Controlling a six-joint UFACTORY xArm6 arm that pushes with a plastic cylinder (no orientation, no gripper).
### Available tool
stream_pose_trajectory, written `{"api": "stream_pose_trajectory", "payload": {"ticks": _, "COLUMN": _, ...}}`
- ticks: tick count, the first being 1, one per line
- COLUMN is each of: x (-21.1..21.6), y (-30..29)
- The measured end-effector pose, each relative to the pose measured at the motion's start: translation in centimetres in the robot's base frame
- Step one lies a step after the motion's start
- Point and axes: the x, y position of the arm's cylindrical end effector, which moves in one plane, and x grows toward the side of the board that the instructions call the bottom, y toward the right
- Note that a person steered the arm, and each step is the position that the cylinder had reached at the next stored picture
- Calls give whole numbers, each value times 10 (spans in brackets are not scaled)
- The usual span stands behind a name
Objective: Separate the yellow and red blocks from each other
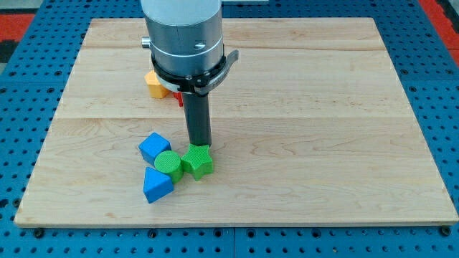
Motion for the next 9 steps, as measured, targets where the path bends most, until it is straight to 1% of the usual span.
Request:
{"api": "stream_pose_trajectory", "payload": {"ticks": 2, "x": 0, "y": 5}}
{"api": "stream_pose_trajectory", "payload": {"ticks": 3, "x": -7, "y": 4}}
{"api": "stream_pose_trajectory", "payload": {"ticks": 4, "x": -26, "y": -1}}
{"api": "stream_pose_trajectory", "payload": {"ticks": 7, "x": -88, "y": -75}}
{"api": "stream_pose_trajectory", "payload": {"ticks": 8, "x": -84, "y": -97}}
{"api": "stream_pose_trajectory", "payload": {"ticks": 9, "x": -136, "y": -89}}
